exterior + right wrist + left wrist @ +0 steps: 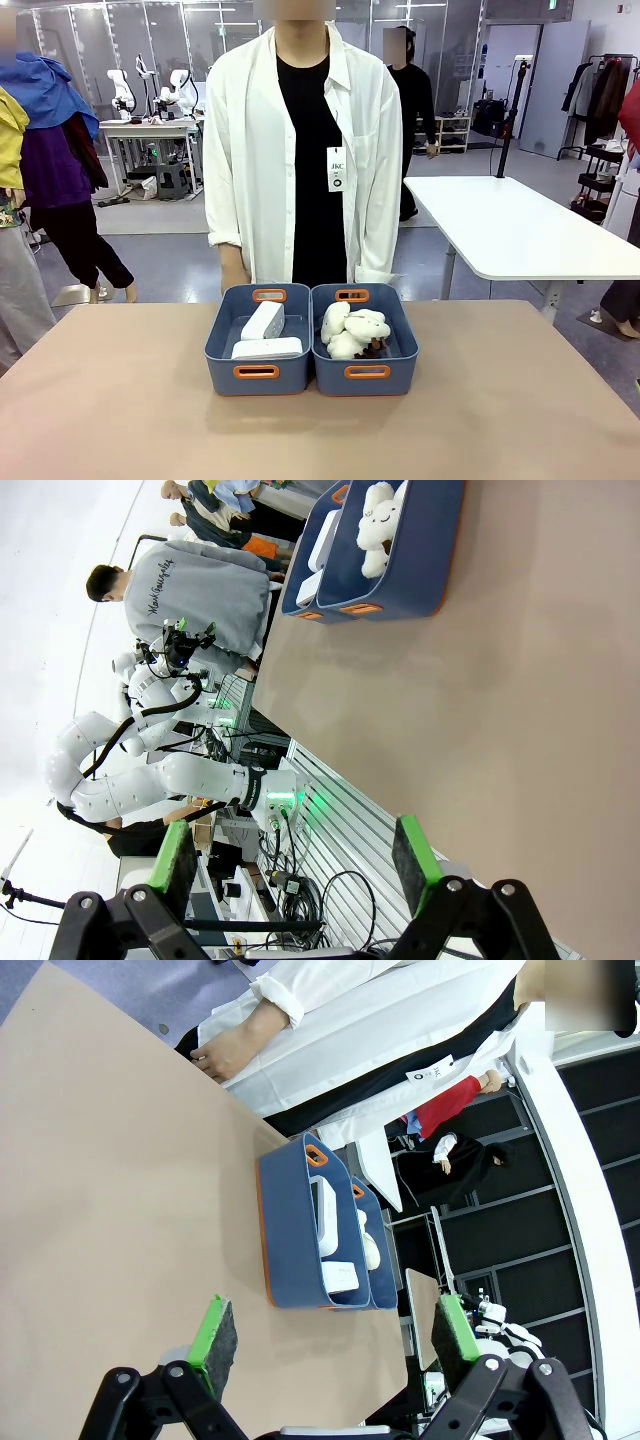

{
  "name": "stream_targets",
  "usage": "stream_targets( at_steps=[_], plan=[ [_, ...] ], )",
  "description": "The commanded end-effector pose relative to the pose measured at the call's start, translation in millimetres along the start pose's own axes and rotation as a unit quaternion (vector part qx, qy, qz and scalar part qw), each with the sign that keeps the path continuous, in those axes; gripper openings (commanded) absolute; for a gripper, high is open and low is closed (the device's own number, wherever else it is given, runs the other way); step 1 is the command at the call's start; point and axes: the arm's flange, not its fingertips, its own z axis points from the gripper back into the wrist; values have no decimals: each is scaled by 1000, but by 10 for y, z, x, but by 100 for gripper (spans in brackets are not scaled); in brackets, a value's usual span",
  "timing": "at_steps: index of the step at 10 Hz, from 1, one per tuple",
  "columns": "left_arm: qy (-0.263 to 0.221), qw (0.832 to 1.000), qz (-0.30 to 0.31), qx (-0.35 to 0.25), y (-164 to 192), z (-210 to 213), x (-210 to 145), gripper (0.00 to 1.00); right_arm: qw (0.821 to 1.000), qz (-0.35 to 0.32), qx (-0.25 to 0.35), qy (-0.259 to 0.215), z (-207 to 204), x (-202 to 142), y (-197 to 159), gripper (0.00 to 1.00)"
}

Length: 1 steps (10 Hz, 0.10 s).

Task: Sort the digital clocks into the basket.
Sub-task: Pick up the Digital clock from the table and place it into the empty Plastic storage basket.

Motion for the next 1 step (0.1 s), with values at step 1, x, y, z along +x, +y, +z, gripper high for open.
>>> stream_targets(
  at_steps=[1],
  plan=[
    [1, 1000, 7, -5, -37, 35, 8, 100, 1000, -2, -4, 6, -10, 0, 15, 100]
  ],
)
